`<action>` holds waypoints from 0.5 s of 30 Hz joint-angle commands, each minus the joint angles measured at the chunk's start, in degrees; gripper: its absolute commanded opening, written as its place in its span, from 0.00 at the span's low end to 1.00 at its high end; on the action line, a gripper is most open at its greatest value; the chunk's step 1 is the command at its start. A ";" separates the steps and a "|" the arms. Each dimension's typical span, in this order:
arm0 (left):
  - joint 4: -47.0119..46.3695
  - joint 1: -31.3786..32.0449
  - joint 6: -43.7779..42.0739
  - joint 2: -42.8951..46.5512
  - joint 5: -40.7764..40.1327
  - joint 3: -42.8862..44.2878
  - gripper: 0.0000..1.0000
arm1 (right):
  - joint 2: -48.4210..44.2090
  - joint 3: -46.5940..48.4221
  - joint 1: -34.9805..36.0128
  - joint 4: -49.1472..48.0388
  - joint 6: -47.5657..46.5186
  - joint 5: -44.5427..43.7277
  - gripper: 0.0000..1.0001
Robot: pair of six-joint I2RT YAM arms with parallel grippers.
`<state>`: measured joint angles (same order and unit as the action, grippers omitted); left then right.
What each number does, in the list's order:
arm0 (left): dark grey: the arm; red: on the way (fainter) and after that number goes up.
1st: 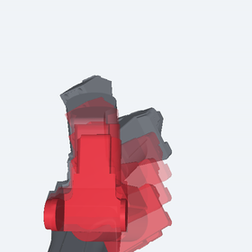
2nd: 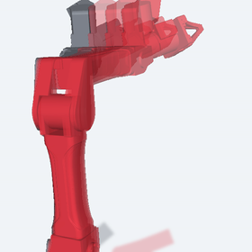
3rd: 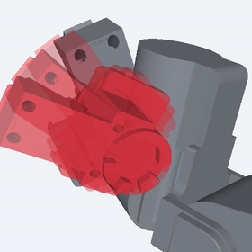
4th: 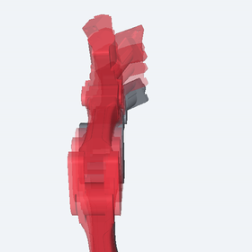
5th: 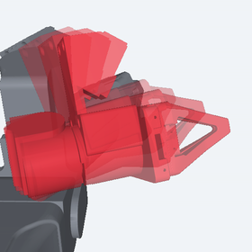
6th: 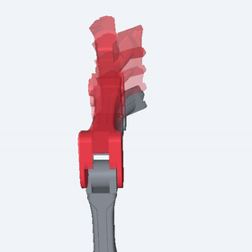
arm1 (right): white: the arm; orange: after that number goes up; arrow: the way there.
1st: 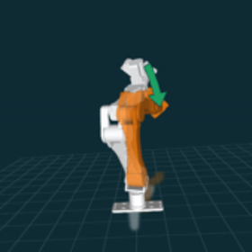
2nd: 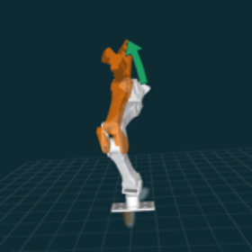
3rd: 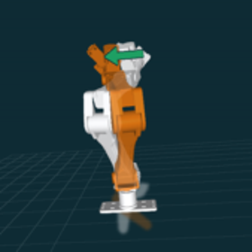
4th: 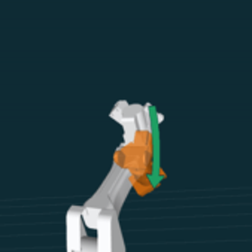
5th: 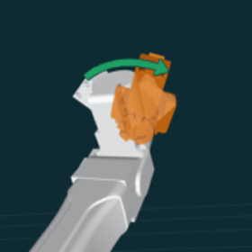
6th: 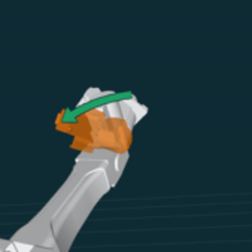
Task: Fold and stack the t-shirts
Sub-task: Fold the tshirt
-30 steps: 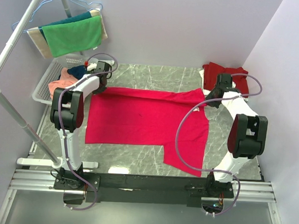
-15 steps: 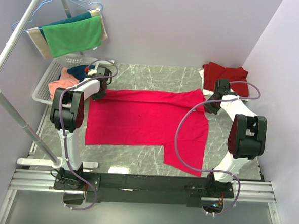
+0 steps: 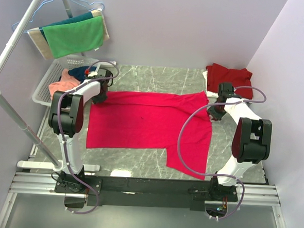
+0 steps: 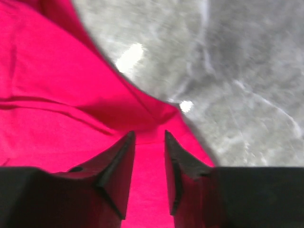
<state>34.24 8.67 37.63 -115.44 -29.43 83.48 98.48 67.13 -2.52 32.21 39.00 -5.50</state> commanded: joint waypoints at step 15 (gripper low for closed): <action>1.37 -0.14 3.07 4.96 -1.69 2.83 0.46 | 0.40 8.27 2.78 1.19 3.10 3.64 0.36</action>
<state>38.06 8.82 40.60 -115.04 -30.41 84.47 98.50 69.49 -2.00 35.81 42.52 -5.82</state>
